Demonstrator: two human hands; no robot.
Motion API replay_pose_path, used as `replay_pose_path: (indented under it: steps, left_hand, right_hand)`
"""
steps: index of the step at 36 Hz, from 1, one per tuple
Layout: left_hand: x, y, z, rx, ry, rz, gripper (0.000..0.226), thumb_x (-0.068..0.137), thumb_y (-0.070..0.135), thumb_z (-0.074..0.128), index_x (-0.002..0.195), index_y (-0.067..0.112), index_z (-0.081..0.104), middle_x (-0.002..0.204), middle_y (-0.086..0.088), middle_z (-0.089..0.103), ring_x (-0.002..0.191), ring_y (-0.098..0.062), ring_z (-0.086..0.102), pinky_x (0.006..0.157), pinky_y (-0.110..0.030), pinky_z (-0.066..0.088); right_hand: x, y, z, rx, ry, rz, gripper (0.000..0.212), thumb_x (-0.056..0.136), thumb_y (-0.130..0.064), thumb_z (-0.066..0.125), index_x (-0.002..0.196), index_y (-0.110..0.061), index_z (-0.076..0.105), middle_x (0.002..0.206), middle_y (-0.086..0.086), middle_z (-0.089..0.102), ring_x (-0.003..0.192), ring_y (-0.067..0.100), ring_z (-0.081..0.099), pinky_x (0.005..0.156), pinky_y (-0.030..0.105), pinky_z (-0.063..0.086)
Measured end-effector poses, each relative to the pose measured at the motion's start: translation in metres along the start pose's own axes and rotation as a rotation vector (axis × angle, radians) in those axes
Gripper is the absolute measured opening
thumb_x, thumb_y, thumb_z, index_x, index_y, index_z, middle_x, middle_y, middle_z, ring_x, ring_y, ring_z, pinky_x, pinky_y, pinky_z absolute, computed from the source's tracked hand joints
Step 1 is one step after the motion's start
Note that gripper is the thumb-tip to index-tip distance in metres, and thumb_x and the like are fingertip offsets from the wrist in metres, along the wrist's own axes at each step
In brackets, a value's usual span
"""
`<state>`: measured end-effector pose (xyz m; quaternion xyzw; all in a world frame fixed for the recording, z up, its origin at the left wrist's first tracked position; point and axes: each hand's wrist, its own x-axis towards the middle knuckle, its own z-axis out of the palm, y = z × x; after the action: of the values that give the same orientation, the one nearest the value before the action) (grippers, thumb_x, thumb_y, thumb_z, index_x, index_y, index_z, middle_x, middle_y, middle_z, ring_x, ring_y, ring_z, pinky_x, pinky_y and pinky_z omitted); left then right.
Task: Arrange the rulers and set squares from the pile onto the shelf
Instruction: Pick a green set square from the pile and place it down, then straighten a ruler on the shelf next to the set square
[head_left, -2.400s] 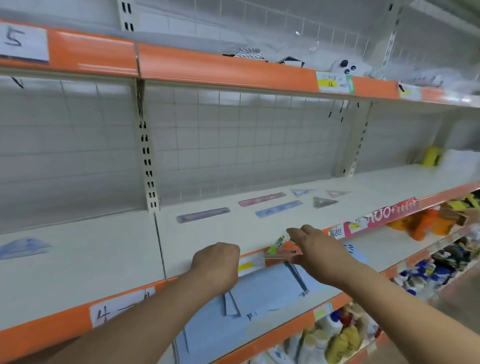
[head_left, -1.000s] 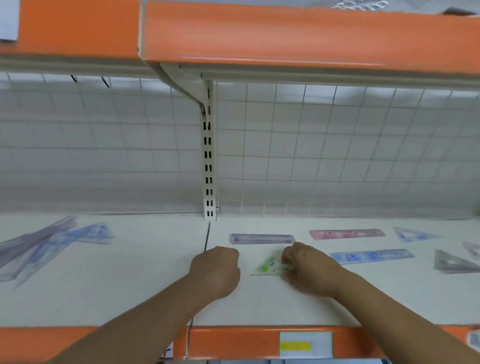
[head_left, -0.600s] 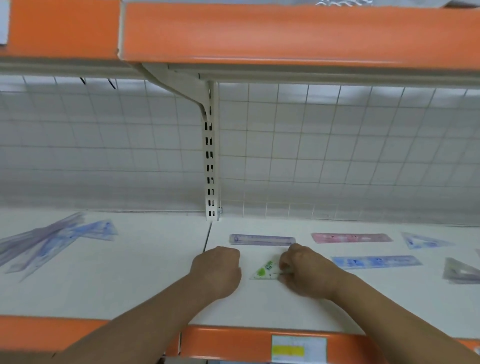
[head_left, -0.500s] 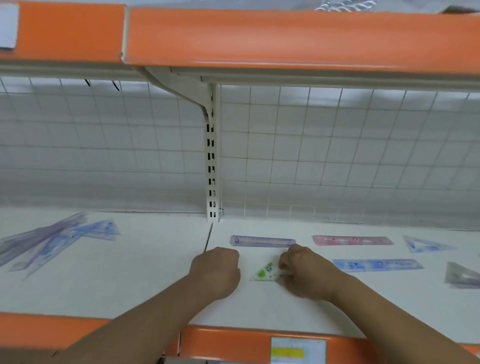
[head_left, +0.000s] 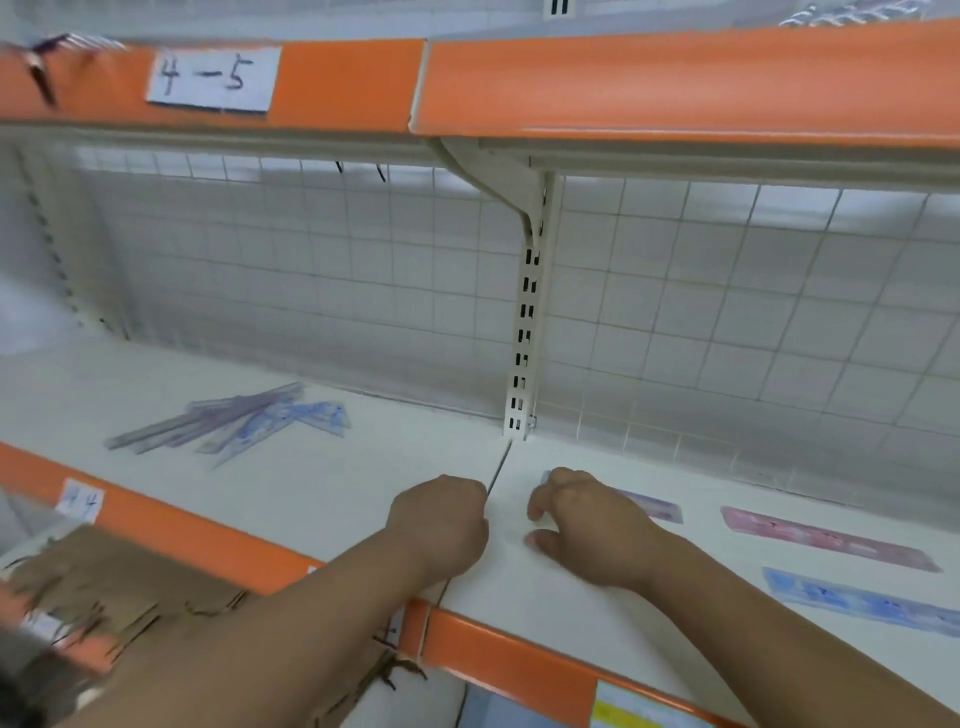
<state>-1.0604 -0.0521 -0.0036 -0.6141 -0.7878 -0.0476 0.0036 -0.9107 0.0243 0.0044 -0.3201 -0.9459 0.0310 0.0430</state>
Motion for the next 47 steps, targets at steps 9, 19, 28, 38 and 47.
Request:
replay_pose_path:
  steps: [9, 19, 28, 38, 47]
  left_hand:
    - [-0.036, -0.041, -0.001, -0.006, 0.005, -0.21, 0.025, 0.098, 0.027, 0.04, 0.109, 0.012, 0.056, 0.116, -0.006, 0.058, 0.108, -0.023, 0.055, 0.074, -0.026, 0.037]
    - [-0.077, -0.101, -0.02, -0.033, -0.003, -0.352, 0.014, 0.096, 0.022, 0.042, 0.094, 0.014, 0.054, 0.104, -0.007, 0.06, 0.098, -0.025, 0.057, 0.067, -0.029, 0.039]
    - [-0.102, -0.199, -0.029, 0.0, 0.043, -0.362, 0.016, 0.097, 0.026, 0.042, 0.092, 0.016, 0.054, 0.098, -0.004, 0.059, 0.089, -0.021, 0.056, 0.067, -0.029, 0.041]
    - [-0.111, -0.316, -0.038, 0.01, 0.033, -0.287, 0.022, 0.097, 0.026, 0.04, 0.098, 0.012, 0.056, 0.103, -0.005, 0.06, 0.096, -0.021, 0.056, 0.069, -0.028, 0.039]
    - [-0.073, -0.363, -0.033, -0.034, 0.029, -0.224, 0.024, 0.098, 0.03, 0.041, 0.105, 0.014, 0.057, 0.101, 0.0, 0.058, 0.1, -0.018, 0.056, 0.072, -0.027, 0.04]
  right_hand:
    - [0.024, -0.043, 0.007, 0.014, -0.085, -0.186, 0.036, 0.094, -0.041, 0.051, 0.124, -0.019, 0.055, 0.125, 0.003, 0.047, 0.119, 0.02, 0.044, 0.092, 0.032, 0.041]
    - [0.059, -0.114, 0.01, 0.013, -0.099, -0.314, 0.038, 0.094, -0.044, 0.05, 0.125, -0.022, 0.053, 0.125, 0.001, 0.046, 0.118, 0.019, 0.043, 0.091, 0.032, 0.041]
    - [0.105, -0.193, 0.018, 0.047, -0.059, -0.318, 0.037, 0.094, -0.044, 0.049, 0.124, -0.023, 0.053, 0.123, 0.0, 0.046, 0.118, 0.018, 0.043, 0.09, 0.031, 0.04]
    - [0.158, -0.277, 0.033, 0.096, -0.022, -0.197, 0.034, 0.092, -0.044, 0.052, 0.12, -0.025, 0.056, 0.119, -0.002, 0.049, 0.115, 0.015, 0.044, 0.089, 0.029, 0.041]
    - [0.203, -0.291, 0.037, 0.017, -0.049, -0.119, 0.032, 0.093, -0.04, 0.052, 0.116, -0.019, 0.06, 0.12, 0.001, 0.052, 0.114, 0.019, 0.048, 0.093, 0.032, 0.043]
